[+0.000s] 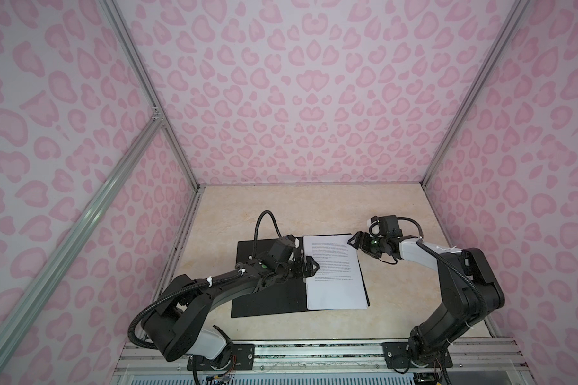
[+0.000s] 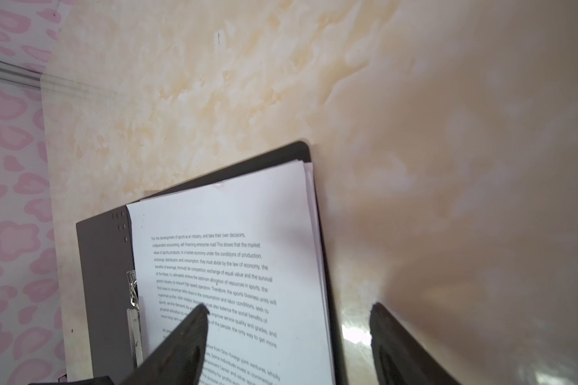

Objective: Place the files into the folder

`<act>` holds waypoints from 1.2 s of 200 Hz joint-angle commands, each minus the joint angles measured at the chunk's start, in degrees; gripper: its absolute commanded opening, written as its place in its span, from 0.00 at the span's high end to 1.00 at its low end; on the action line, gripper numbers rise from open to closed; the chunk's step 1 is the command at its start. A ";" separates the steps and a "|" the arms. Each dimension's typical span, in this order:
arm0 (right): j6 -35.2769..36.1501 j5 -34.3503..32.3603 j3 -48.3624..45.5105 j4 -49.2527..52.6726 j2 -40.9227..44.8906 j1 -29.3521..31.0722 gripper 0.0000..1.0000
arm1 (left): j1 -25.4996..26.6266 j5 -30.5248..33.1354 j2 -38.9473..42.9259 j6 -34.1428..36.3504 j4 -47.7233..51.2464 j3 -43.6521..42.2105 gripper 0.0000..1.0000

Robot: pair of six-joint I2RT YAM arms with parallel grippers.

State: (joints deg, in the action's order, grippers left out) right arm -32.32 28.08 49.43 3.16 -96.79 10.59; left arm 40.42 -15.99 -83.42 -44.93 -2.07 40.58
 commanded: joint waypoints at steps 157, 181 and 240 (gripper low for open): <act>-2.94 -2.24 -10.93 -1.02 9.88 4.15 0.26 | -2.72 -6.07 -9.92 2.12 -3.21 0.67 0.03; -3.41 -2.15 -11.81 -2.01 9.85 4.87 0.26 | -2.72 -6.07 -9.92 2.08 -3.42 0.38 0.03; -3.80 -1.80 -12.26 -2.83 9.35 5.58 0.26 | -2.76 -6.07 -10.45 2.17 -3.82 0.11 0.03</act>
State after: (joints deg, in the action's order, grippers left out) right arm -36.03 25.78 37.58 1.43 -87.11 16.01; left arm 37.71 -22.76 -92.95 -43.27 -7.79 41.10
